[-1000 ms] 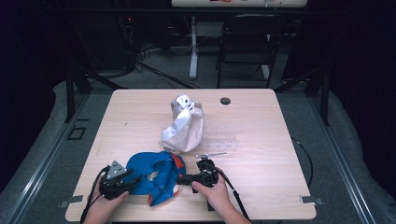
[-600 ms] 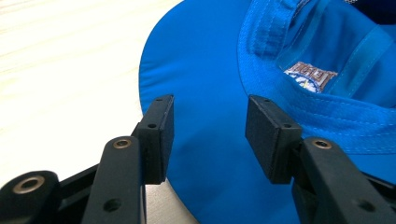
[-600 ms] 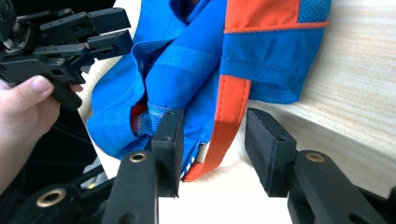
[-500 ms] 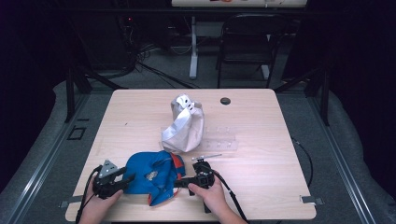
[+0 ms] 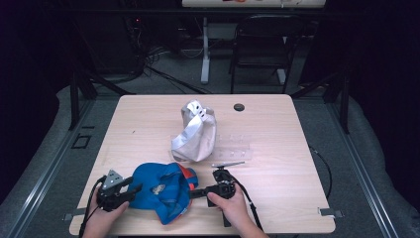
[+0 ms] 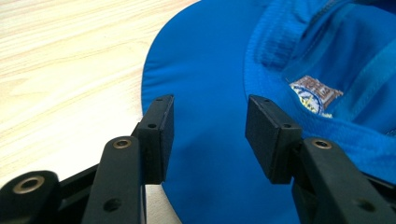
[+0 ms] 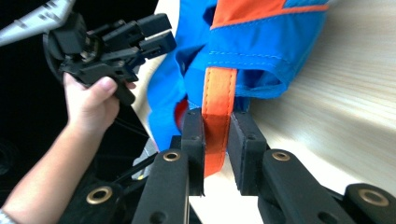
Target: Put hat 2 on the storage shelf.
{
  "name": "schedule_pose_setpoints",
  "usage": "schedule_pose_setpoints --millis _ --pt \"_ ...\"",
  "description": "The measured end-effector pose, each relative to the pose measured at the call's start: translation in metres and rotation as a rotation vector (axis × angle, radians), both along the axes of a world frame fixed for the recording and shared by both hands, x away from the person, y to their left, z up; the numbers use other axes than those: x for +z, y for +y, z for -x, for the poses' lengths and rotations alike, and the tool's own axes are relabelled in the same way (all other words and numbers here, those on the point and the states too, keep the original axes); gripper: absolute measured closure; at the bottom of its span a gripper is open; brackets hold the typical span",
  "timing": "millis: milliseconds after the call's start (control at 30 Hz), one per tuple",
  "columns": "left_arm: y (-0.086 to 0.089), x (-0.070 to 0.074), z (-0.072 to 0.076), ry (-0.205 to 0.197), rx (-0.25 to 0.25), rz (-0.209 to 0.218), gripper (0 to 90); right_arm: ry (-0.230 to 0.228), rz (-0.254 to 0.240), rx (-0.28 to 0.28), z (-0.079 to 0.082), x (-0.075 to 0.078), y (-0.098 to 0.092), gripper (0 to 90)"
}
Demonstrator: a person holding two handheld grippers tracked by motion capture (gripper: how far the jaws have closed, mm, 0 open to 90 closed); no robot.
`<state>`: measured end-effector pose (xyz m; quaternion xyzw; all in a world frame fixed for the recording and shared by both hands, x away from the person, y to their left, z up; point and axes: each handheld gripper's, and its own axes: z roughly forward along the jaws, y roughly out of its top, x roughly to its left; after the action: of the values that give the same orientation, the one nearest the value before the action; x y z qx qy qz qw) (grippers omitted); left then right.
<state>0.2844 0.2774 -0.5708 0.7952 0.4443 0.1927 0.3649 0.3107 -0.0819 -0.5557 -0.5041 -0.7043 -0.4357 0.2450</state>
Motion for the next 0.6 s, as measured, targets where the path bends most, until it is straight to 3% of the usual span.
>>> schedule_pose_setpoints --millis 67,267,300,433,600 --pt "0.000 0.000 0.000 -0.005 0.004 0.002 52.5 0.013 0.006 -0.002 0.000 0.007 -0.013 77.6" --pt "0.000 0.000 0.000 -0.001 -0.004 -0.006 52.5 0.028 0.034 -0.104 -0.004 0.019 -0.062 77.6" --pt "-0.001 0.000 0.000 -0.005 -0.002 -0.004 52.5 0.029 0.032 -0.129 -0.005 0.019 -0.069 77.6" --pt "-0.001 0.000 0.000 -0.002 -0.003 -0.006 52.6 0.015 0.117 -0.162 -0.006 0.021 -0.100 77.6" --pt "0.000 0.000 0.000 0.003 0.004 -0.003 52.6 -0.002 0.118 -0.201 -0.008 0.015 -0.122 77.4"
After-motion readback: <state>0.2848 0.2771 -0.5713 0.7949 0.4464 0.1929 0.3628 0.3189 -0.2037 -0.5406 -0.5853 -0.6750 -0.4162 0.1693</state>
